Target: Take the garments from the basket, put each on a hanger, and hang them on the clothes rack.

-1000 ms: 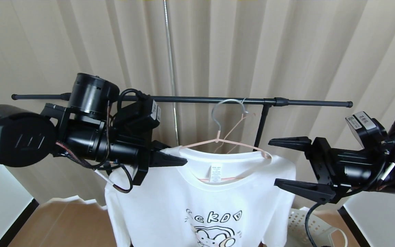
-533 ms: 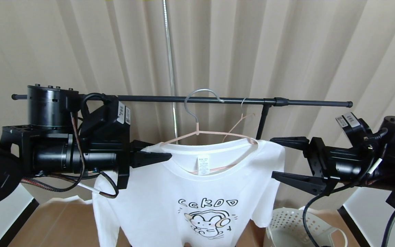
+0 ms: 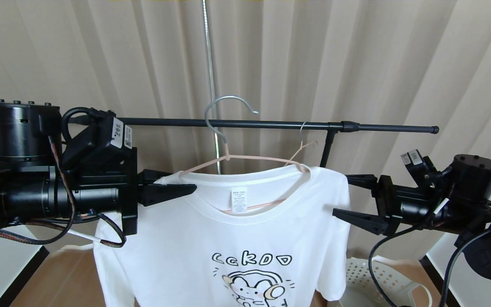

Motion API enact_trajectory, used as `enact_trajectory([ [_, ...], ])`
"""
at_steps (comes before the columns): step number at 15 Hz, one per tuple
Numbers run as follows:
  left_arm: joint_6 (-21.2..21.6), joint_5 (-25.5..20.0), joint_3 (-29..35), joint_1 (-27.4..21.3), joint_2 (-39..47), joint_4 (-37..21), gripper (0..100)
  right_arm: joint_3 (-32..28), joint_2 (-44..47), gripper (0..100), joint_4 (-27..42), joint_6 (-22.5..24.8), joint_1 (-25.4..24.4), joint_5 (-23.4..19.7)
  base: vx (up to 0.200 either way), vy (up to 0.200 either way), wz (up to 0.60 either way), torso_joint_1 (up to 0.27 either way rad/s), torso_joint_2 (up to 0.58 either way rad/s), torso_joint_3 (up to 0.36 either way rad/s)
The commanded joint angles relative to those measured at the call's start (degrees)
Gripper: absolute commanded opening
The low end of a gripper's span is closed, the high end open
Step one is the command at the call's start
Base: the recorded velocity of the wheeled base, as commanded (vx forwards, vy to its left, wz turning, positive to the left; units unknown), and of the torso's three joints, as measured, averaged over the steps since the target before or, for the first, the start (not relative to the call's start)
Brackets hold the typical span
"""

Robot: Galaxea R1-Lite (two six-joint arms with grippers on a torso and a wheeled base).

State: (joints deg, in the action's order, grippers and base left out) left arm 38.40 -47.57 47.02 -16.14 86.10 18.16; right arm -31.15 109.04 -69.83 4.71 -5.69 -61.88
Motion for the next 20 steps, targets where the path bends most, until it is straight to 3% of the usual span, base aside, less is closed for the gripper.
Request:
enact_trajectory([
  [1,0.0,-0.1,-0.4,0.9,-1.4,0.0,0,-0.1,3.0,100,-0.2,0.0,1.2,-0.1,0.000,0.000,0.00,0.000,0.00,0.000],
  [7,0.0,-0.2,-0.9,1.5,-3.0,0.0,0,-0.3,5.4,100,-0.3,2.5,1.1,-0.1,0.000,0.000,0.00,0.000,0.00,0.000],
  [8,-0.4,-0.2,-1.0,1.5,-3.2,0.0,0,-0.6,5.3,0,-0.3,2.4,1.2,-0.1,0.000,0.000,0.00,0.000,0.00,0.000],
  [20,-1.2,-1.4,-4.0,6.1,-5.7,0.0,0,-3.4,5.4,0,-0.2,2.1,4.4,-0.3,0.000,0.000,0.00,0.000,0.00,0.000],
])
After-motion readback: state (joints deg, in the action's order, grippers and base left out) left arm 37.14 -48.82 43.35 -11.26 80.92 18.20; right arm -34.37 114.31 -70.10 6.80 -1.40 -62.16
